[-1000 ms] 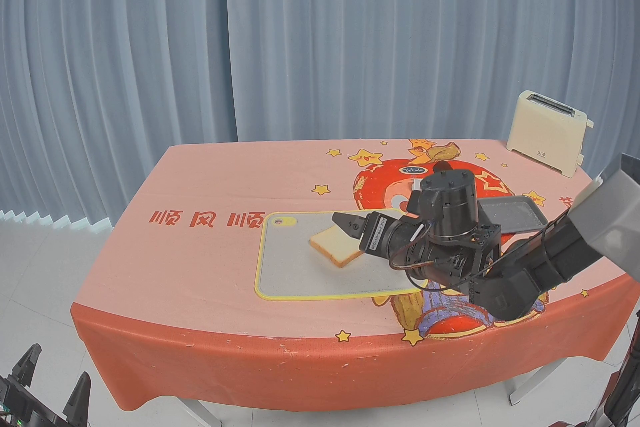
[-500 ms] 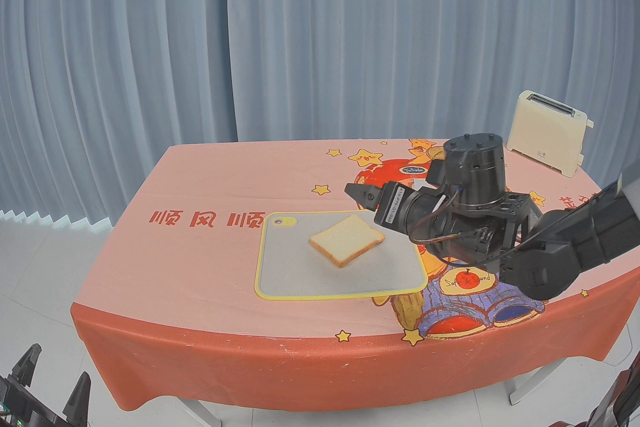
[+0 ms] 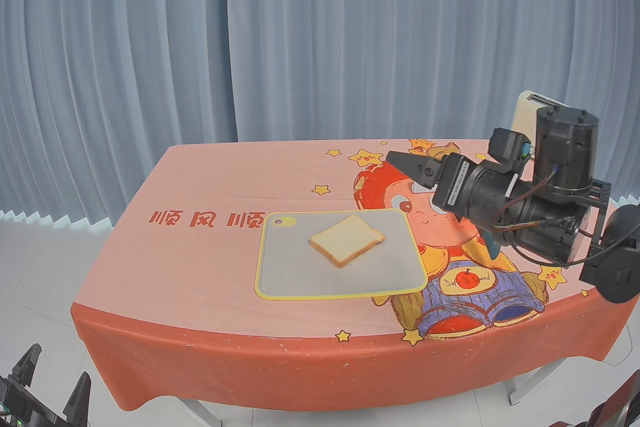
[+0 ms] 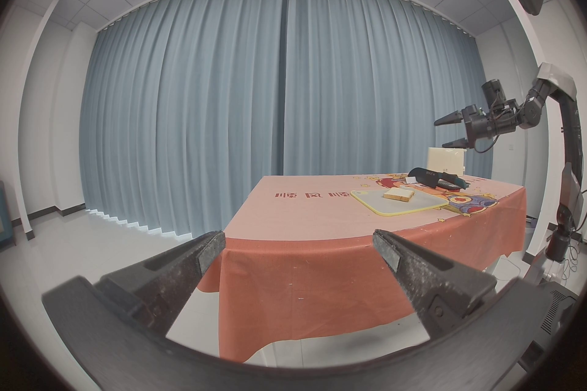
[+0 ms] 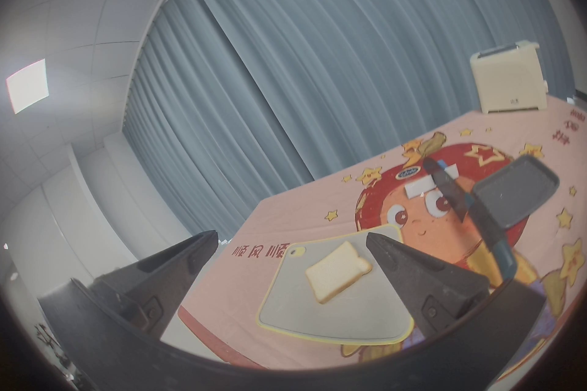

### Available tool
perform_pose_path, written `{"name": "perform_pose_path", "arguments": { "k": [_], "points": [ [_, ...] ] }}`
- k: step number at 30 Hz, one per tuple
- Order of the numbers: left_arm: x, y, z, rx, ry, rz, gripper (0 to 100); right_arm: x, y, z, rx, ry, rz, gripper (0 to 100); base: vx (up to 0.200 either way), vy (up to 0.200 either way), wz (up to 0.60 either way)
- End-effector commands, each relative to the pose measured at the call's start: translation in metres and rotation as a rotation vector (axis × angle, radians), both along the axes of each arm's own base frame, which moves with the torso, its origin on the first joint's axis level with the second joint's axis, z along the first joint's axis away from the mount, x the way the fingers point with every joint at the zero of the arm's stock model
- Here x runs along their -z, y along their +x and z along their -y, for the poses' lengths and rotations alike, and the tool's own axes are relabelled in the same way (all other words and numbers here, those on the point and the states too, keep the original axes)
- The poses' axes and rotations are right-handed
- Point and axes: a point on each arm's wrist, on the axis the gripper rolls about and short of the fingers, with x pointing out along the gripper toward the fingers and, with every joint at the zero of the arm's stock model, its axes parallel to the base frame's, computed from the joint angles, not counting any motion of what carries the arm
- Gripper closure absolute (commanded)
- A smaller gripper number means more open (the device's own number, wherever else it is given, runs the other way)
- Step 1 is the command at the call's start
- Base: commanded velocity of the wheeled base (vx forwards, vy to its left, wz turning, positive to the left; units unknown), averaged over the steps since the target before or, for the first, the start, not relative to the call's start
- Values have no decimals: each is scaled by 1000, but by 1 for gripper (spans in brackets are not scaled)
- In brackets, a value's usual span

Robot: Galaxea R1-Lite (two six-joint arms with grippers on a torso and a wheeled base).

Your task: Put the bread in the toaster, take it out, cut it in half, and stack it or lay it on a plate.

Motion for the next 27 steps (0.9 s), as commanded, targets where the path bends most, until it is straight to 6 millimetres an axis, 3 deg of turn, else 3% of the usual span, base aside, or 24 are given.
{"name": "perform_pose_path", "arguments": {
  "k": [1, 15, 27],
  "points": [
    [5, 1, 0, 0, 1, -18, 0, -23, -10, 27, 36, -26, 98, 0, 0, 0, 0],
    [5, 1, 0, 0, 1, -18, 0, -40, 2, 74, 101, -195, 235, 0, 0, 0, 0],
    [5, 1, 0, 0, 1, -18, 0, -30, -3, 74, 71, -227, 226, 0, 0, 0, 0]
  ]
}}
